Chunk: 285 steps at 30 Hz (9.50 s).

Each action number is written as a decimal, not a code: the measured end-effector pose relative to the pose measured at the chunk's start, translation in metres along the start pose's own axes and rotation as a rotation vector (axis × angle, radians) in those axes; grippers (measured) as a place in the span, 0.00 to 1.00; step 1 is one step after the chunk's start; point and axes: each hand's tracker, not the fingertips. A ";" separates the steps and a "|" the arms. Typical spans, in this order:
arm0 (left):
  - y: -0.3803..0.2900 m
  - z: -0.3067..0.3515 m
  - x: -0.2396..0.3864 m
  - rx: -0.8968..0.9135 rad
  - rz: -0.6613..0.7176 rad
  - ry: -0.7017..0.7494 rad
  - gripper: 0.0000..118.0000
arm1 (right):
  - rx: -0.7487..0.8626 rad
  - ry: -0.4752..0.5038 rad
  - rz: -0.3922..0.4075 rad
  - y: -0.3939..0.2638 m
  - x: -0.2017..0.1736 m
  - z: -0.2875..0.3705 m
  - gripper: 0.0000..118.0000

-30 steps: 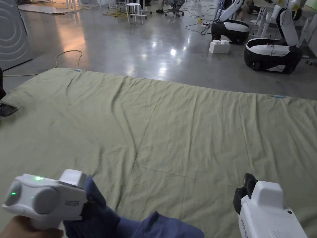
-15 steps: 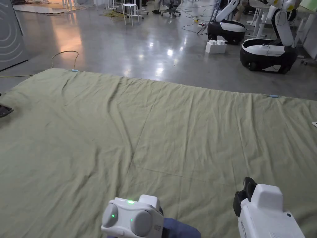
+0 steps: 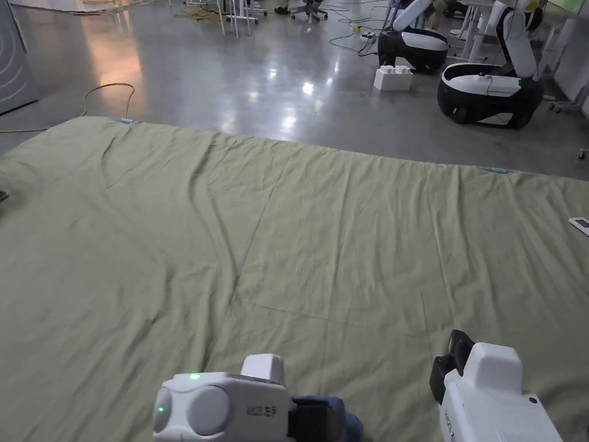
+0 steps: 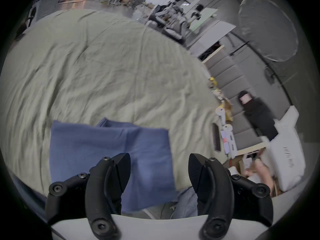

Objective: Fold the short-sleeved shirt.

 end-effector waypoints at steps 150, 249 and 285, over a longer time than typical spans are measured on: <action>0.151 0.287 -0.307 0.313 -0.182 1.094 0.57 | 0.144 0.097 0.025 0.084 -0.048 -0.006 0.00; 0.082 0.081 -0.025 0.898 -0.459 0.534 0.97 | 0.050 -0.061 -0.189 0.078 -0.025 -0.047 1.00; 0.095 0.082 -0.020 0.942 -0.464 0.567 0.97 | -0.053 -0.050 -0.183 0.095 -0.040 -0.055 1.00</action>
